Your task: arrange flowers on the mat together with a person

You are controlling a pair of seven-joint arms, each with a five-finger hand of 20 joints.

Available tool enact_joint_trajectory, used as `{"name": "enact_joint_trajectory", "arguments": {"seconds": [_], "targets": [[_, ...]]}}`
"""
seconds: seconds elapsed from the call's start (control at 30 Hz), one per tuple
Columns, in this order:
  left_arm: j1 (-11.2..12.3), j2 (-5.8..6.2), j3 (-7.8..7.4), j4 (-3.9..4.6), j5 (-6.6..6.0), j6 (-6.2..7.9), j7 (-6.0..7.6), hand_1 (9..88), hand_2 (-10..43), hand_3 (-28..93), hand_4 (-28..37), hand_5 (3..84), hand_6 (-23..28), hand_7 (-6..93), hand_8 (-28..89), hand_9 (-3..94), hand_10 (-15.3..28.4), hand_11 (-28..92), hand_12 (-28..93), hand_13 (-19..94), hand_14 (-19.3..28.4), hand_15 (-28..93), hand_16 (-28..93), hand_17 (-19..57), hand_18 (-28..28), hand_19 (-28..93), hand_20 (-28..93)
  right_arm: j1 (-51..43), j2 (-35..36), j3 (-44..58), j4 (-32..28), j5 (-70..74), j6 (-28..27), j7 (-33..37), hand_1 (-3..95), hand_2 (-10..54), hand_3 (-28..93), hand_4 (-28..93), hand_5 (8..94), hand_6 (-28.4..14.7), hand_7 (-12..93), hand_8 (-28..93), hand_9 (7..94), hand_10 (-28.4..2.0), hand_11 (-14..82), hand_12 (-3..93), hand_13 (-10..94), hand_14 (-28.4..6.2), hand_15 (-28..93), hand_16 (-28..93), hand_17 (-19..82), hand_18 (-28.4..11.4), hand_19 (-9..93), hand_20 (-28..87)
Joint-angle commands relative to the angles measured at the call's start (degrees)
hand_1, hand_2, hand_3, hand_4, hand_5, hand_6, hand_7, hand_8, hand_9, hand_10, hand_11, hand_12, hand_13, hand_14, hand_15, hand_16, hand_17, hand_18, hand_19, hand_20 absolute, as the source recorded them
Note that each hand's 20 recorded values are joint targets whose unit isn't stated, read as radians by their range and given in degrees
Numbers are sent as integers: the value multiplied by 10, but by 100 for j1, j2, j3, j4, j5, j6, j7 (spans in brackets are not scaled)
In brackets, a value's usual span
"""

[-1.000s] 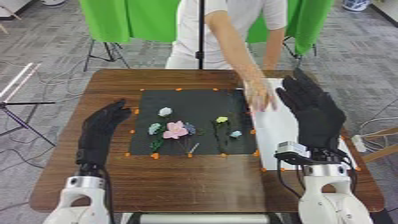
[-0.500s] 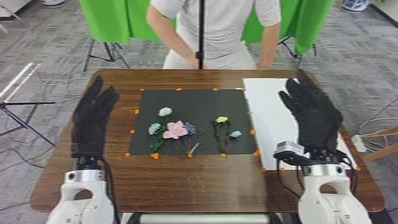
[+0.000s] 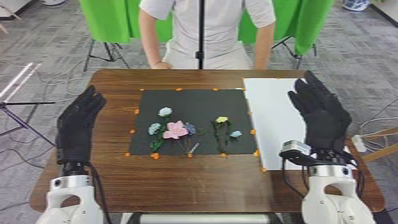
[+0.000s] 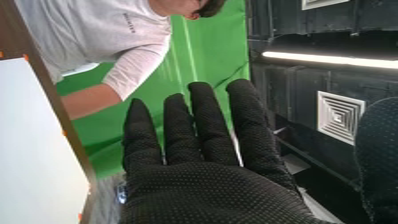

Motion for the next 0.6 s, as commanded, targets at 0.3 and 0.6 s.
{"name": "enact_joint_trajectory", "arguments": {"seconds": [0.3, 0.6], "targets": [[96, -87, -69, -15, 64, -125, -145, 229, -1, 677, -243, 443, 49, 80, -52, 411, 135, 124, 115, 333, 171, 89, 31, 41, 120, 68, 145, -32, -25, -39, 8, -7, 60, -46, 26, 59, 786, -186, 379, -26, 73, -87, 382, -134, 36, 89, 259, -86, 97, 35, 157, -122, 26, 237], [87, -104, -82, -11, 81, -182, -185, 231, 1, 676, -241, 449, 49, 85, -52, 420, 136, 131, 116, 336, 173, 92, 30, 40, 120, 68, 145, -65, -10, -22, -14, -3, 68, -49, 26, 59, 786, -184, 387, -28, 73, -86, 387, -135, 37, 91, 265, -86, 101, 36, 159, -123, 27, 237]]}}
